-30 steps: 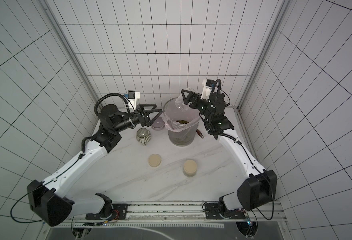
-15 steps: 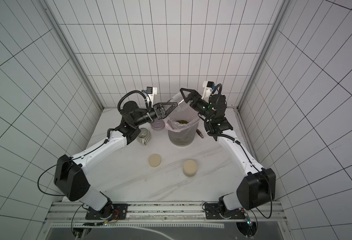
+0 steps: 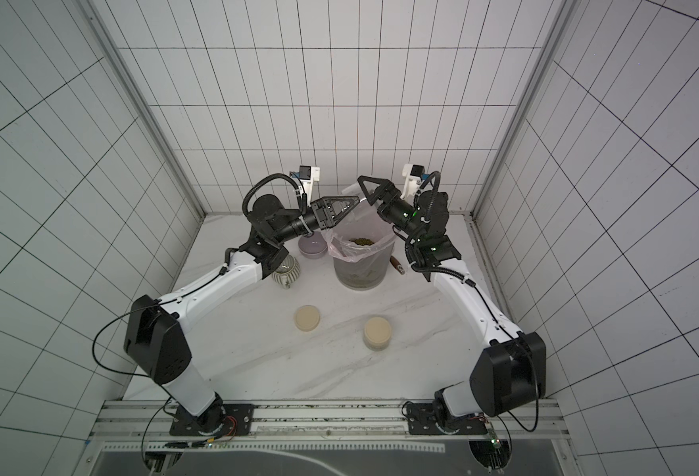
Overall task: Empty moldy mung beans from jars
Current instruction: Place the jar at the center of the board.
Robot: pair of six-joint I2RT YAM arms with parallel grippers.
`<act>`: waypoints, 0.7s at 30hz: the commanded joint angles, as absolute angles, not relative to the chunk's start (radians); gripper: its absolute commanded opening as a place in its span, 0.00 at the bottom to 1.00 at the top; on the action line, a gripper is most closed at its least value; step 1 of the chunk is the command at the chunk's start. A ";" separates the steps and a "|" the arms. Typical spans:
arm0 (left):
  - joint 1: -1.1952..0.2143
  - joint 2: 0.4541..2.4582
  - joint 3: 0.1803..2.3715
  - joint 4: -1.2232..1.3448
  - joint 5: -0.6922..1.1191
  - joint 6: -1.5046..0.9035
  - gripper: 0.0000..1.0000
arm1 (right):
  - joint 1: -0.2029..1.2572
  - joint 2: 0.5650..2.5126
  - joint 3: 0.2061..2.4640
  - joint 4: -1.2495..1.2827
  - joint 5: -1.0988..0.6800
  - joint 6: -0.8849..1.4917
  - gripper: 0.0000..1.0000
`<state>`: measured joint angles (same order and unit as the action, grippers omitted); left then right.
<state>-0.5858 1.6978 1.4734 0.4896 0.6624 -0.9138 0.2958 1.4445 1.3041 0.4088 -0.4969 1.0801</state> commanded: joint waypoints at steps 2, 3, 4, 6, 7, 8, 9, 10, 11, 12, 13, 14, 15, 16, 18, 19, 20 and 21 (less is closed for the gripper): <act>-0.597 1.722 1.506 0.503 0.689 -0.943 0.72 | 0.288 1.431 1.302 0.507 -0.532 1.092 0.67; -0.599 1.727 1.509 0.505 0.692 -0.946 0.65 | 0.288 1.433 1.302 0.511 -0.538 1.090 0.66; -0.599 1.731 1.513 0.503 0.695 -0.949 0.58 | 0.288 1.433 1.299 0.512 -0.543 1.087 0.66; -0.601 1.739 1.525 0.499 0.706 -0.950 0.46 | 0.288 1.431 1.296 0.508 -0.548 1.080 0.66; -0.601 1.742 1.531 0.492 0.708 -0.949 0.41 | 0.288 1.429 1.297 0.501 -0.549 1.071 0.66; -0.601 1.746 1.537 0.485 0.710 -0.944 0.38 | 0.288 1.428 1.299 0.496 -0.551 1.064 0.66; -0.601 1.749 1.543 0.474 0.710 -0.940 0.35 | 0.288 1.427 1.301 0.493 -0.554 1.058 0.66; -0.601 1.752 1.550 0.463 0.712 -0.937 0.31 | 0.288 1.426 1.302 0.491 -0.555 1.050 0.66; -0.601 1.756 1.554 0.459 0.713 -0.936 0.28 | 0.288 1.425 1.303 0.491 -0.556 1.045 0.66; -0.601 1.758 1.557 0.456 0.713 -0.935 0.24 | 0.287 1.422 1.301 0.488 -0.558 1.039 0.66; -0.600 1.759 1.558 0.456 0.713 -0.937 0.19 | 0.288 1.421 1.300 0.486 -0.557 1.034 0.66; -0.601 1.760 1.559 0.456 0.710 -0.936 0.16 | 0.288 1.419 1.297 0.485 -0.556 1.031 0.66; -0.601 1.761 1.560 0.454 0.707 -0.935 0.12 | 0.286 1.417 1.294 0.485 -0.555 1.032 0.66; -0.599 1.759 1.562 0.447 0.702 -0.932 0.07 | 0.286 1.415 1.291 0.486 -0.550 1.030 0.66; -0.597 1.755 1.565 0.431 0.695 -0.922 0.00 | 0.284 1.411 1.286 0.488 -0.547 1.030 0.67; -0.595 1.755 1.566 0.423 0.692 -0.916 0.00 | 0.282 1.411 1.284 0.489 -0.547 1.030 0.67; -0.594 1.752 1.566 0.416 0.689 -0.911 0.00 | 0.281 1.410 1.284 0.489 -0.548 1.031 0.67; -0.592 1.750 1.566 0.408 0.686 -0.907 0.00 | 0.279 1.411 1.282 0.492 -0.548 1.032 0.68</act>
